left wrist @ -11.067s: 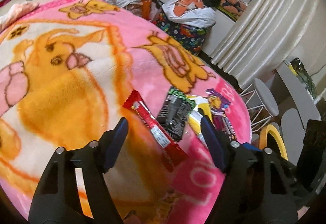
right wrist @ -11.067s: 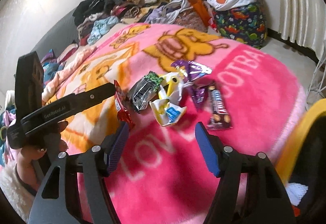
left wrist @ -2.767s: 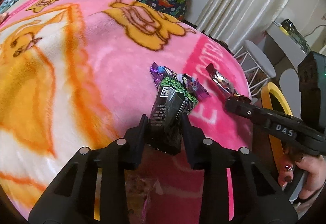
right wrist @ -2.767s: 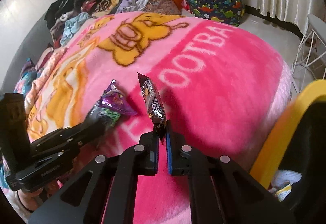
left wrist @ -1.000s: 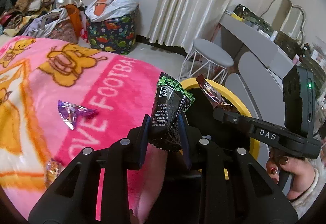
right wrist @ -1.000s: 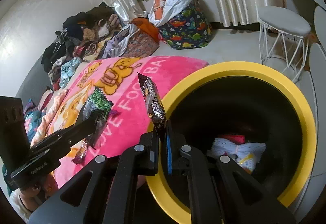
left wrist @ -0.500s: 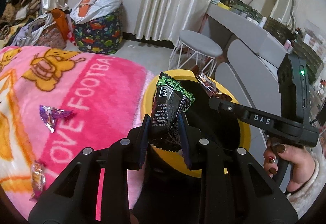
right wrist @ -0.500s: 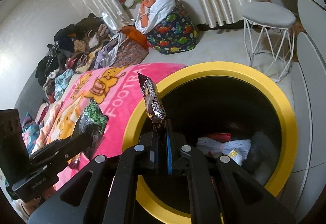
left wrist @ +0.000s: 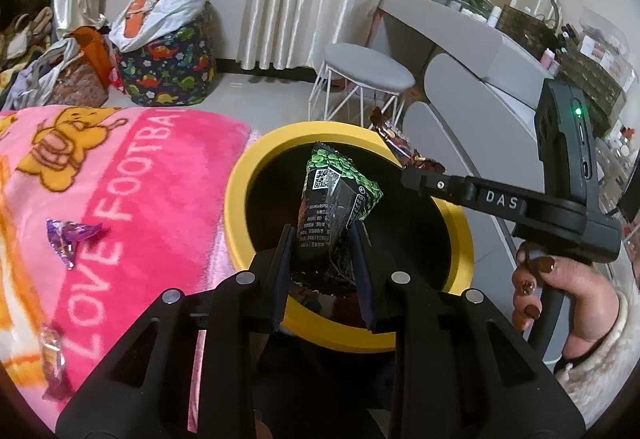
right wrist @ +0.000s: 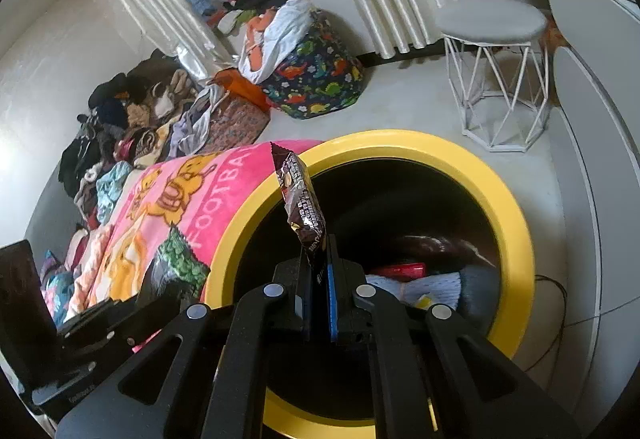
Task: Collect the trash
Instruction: 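Lift the snack bag and chocolate bar and carry both over the yellow bin, then open both tools above the yellow bin to drop the bag and bar, then move both open tools back over the last wrappers on the bed, then grasp the orange candy wrapper with the left tool while the right tool grasps the purple wrapper, then lift both wrappers and carry them over the yellow bin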
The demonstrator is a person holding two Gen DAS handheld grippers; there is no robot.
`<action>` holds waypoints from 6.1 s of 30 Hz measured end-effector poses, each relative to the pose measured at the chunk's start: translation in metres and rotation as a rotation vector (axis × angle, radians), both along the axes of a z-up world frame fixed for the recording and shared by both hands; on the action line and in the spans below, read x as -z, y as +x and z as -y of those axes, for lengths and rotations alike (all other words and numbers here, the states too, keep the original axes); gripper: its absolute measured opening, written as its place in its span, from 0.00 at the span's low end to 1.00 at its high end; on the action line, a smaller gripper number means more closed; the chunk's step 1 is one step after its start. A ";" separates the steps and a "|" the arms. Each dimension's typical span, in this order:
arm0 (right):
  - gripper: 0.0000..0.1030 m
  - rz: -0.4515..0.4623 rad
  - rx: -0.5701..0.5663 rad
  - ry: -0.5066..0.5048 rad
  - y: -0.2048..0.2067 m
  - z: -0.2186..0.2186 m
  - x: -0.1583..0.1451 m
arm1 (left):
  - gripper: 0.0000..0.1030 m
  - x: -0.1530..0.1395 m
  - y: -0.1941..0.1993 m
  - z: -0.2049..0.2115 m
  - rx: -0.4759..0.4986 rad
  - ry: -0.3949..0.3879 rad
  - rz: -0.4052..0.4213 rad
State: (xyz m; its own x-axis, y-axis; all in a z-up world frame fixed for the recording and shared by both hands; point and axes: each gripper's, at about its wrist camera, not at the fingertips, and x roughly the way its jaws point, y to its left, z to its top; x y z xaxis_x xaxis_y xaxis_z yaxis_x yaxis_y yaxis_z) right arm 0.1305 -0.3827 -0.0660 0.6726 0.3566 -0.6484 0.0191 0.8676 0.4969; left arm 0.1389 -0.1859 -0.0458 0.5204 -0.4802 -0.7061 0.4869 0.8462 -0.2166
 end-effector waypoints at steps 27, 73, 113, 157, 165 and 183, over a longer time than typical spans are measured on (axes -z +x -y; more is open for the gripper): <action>0.09 -0.035 0.100 0.022 -0.003 0.036 0.017 | 0.21 0.038 0.008 0.047 0.090 0.052 -0.084; 0.70 0.138 -0.215 -0.128 0.011 -0.103 -0.036 | 0.89 -0.015 -0.006 -0.108 -0.296 -0.029 0.110; 0.68 -0.056 -0.647 -0.255 0.134 -0.329 0.048 | 0.46 0.076 -0.042 -0.232 -0.459 0.031 -0.126; 0.34 0.087 -0.356 -0.037 0.043 -0.134 -0.022 | 0.25 0.016 -0.012 -0.123 -0.269 -0.025 -0.008; 0.34 0.083 -0.272 -0.025 0.033 -0.095 -0.019 | 0.25 0.003 -0.006 -0.093 -0.210 -0.027 0.016; 0.34 0.092 -0.122 0.004 0.017 -0.026 -0.015 | 0.25 -0.013 0.001 -0.031 -0.098 -0.019 0.055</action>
State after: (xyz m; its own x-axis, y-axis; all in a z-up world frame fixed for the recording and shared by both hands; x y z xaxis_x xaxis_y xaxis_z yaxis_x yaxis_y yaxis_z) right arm 0.1475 -0.3567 -0.0510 0.6808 0.4413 -0.5846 -0.1319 0.8590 0.4947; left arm 0.1399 -0.1546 -0.0329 0.6035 -0.4379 -0.6664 0.4135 0.8864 -0.2081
